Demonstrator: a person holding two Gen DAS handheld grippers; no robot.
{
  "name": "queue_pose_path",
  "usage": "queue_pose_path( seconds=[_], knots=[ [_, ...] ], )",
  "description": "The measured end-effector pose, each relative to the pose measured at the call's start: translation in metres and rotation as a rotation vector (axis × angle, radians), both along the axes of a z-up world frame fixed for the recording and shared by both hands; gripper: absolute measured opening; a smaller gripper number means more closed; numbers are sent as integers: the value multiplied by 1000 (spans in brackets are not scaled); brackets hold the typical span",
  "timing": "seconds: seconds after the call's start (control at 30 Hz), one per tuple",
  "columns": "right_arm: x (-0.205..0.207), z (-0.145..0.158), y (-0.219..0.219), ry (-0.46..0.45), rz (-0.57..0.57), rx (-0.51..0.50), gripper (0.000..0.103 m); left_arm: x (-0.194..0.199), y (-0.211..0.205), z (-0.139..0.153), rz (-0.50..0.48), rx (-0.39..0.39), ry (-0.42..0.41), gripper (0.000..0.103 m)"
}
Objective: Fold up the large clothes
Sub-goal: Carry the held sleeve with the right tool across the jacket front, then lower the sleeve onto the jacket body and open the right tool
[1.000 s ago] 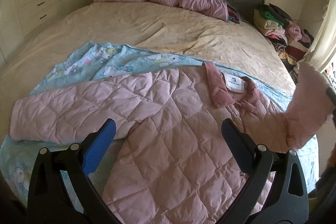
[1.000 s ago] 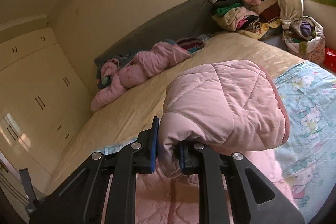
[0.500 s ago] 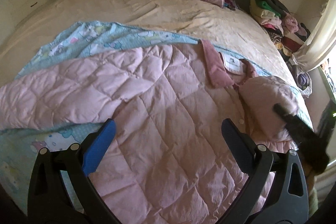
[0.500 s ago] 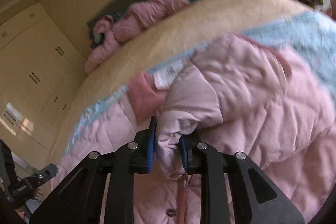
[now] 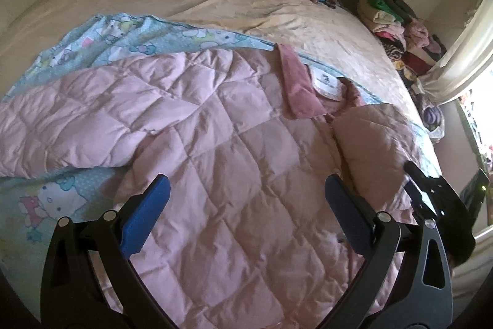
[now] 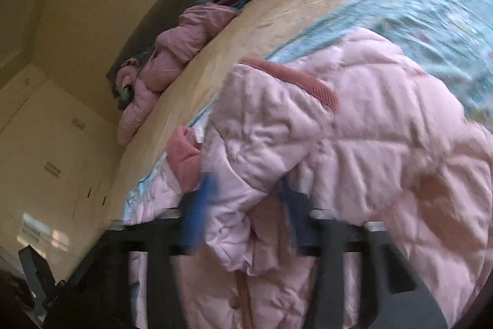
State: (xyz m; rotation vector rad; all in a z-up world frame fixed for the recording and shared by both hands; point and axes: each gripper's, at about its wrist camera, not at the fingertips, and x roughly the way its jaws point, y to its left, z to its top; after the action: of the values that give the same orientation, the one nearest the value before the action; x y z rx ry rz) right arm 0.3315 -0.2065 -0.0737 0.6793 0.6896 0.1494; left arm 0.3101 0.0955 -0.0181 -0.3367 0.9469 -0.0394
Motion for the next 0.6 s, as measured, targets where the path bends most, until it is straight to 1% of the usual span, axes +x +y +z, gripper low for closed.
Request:
queue_pose_path(
  seconds=[0.07, 0.13, 0.23, 0.33, 0.4, 0.6],
  knots=[
    [-4, 13, 10, -73, 52, -42, 26, -1, 1, 2, -2, -16, -5, 94],
    [-7, 20, 20, -108, 100, -83, 25, -2, 6, 6, 12, -38, -15, 94],
    [-6, 25, 41, -134, 171, -116, 25, -2, 16, 8, 30, -83, -22, 94],
    [-6, 23, 62, -137, 238, -150, 25, -3, 26, 11, 44, -125, -32, 94],
    [1, 21, 78, -131, 278, -158, 24, -3, 32, 10, 57, -148, -33, 94],
    [0, 8, 121, -81, 414, -187, 24, -1, 43, 2, 84, -235, -27, 94]
  ],
)
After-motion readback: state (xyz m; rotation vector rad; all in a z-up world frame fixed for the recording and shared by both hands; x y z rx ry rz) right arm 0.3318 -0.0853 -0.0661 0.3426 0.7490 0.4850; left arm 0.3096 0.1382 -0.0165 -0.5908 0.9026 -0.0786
